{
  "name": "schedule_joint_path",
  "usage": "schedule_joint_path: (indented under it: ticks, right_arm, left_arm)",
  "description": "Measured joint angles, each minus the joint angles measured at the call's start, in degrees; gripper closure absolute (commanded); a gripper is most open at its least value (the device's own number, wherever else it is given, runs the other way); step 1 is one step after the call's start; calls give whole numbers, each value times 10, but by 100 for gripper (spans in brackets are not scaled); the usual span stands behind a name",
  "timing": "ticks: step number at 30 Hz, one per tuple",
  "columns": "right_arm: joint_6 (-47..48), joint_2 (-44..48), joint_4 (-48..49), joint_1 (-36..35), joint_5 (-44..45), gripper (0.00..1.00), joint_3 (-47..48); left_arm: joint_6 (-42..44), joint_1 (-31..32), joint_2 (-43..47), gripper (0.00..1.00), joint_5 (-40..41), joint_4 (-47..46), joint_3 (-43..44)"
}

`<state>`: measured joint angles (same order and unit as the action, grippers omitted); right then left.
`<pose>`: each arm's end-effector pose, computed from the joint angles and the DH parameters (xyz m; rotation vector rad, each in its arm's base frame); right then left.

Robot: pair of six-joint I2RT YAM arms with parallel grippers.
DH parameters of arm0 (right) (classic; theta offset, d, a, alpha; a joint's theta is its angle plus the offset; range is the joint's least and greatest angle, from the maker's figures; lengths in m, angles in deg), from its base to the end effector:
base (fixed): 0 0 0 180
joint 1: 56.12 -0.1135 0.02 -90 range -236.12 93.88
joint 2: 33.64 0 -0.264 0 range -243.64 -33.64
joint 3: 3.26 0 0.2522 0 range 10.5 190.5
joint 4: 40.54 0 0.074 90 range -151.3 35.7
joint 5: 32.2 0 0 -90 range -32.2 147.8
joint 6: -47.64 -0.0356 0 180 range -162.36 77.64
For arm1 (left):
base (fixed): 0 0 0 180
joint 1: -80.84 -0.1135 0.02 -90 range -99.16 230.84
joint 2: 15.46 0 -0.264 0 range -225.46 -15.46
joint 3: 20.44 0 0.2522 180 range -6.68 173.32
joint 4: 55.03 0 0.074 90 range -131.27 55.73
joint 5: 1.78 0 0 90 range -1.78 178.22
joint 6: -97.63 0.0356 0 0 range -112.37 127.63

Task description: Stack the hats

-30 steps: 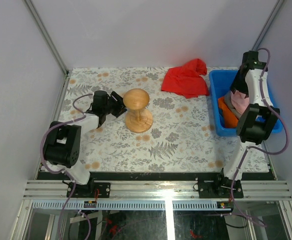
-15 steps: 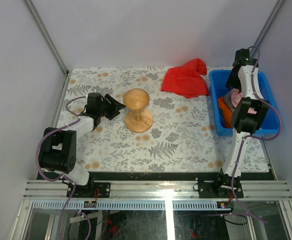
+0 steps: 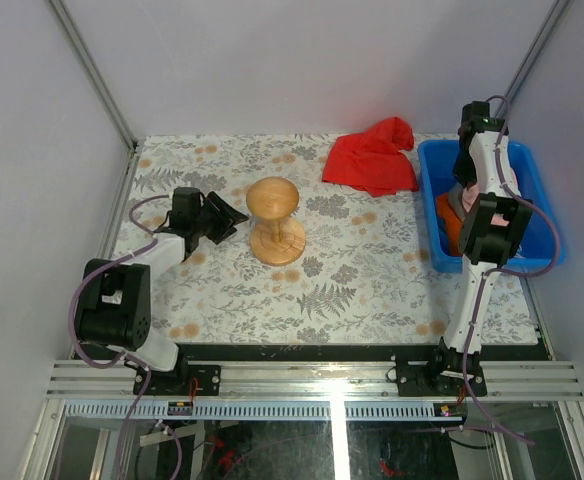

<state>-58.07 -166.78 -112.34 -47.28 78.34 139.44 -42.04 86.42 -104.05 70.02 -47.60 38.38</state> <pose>0.4914 -0.0891 0.2530 0.6681 2.5218 -0.4328 0.3157 -0.0420 0.1870 -0.7001 2.2204 -0.8636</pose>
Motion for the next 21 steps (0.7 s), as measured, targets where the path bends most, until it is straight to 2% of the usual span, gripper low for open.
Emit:
schedule_joint_path:
  ticks: [10, 13, 18, 21]
  right_arm:
    - [1, 14, -4, 0, 10, 100, -4]
    - [-10, 61, -17, 0, -5, 100, -13]
    - [-53, 189, -30, -10, -63, 100, -12]
    - [-87, 247, -32, -31, -117, 100, 42]
  left_arm:
    - [22, -8, 44, 61, 1, 57, 10]
    - [27, -8, 49, 61, -10, 79, 32]
    - [30, -8, 68, 61, -23, 108, 70]
    - [30, -8, 82, 61, -30, 123, 94]
